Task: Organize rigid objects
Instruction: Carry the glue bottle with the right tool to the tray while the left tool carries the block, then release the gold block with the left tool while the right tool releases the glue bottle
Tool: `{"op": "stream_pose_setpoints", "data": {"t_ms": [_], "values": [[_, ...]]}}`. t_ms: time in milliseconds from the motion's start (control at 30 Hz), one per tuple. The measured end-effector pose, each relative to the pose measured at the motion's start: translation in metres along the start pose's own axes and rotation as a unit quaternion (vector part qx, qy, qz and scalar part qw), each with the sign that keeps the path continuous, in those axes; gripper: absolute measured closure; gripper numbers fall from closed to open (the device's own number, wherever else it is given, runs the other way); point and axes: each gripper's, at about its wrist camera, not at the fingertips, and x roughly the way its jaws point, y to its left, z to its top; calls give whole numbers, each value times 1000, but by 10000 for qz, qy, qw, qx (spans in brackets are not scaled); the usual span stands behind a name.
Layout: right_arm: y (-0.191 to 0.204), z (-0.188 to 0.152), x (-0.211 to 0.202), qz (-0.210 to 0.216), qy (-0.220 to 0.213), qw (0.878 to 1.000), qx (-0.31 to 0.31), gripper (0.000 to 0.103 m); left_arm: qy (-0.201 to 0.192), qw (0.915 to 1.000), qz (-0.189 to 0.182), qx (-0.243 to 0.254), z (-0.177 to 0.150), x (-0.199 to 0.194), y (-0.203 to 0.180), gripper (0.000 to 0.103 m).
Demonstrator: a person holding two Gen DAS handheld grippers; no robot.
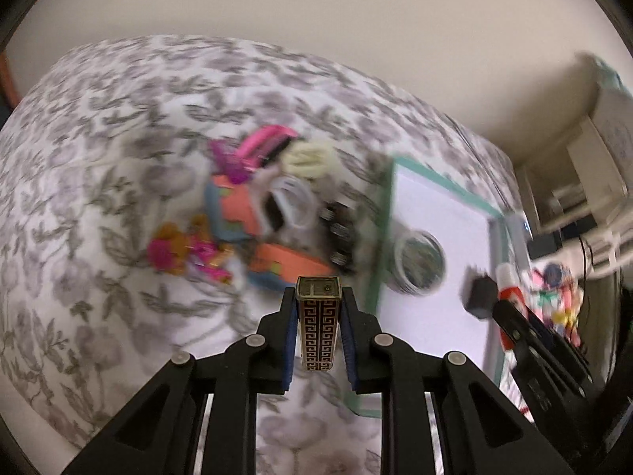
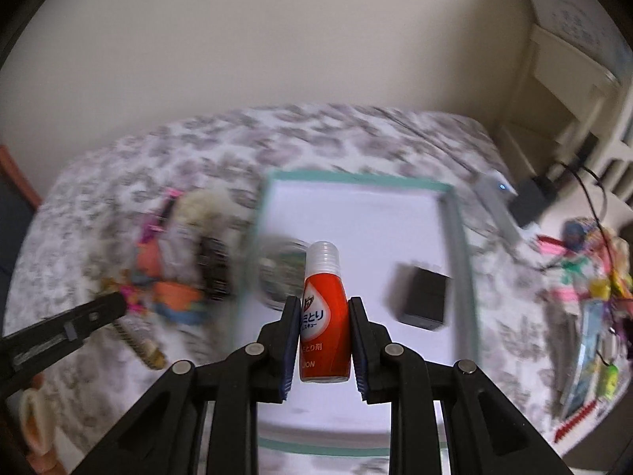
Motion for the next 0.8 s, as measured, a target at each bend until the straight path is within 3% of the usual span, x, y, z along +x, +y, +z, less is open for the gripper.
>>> {"op": "stream_pose_setpoints", "data": {"t_ms": [233,400,800], "values": [[-43,-11,13,-331,311,9983,355,77,389,9962,-89,768,-19,26,-57,82],[-53,-18,29,-437,585,9966,372,77,693,9906,-59,1182,-35,46,-83,82],[-59,-43,81,-391,1357,9890,435,77,763,9844,223,1568,-42,72,-102,82]]}}
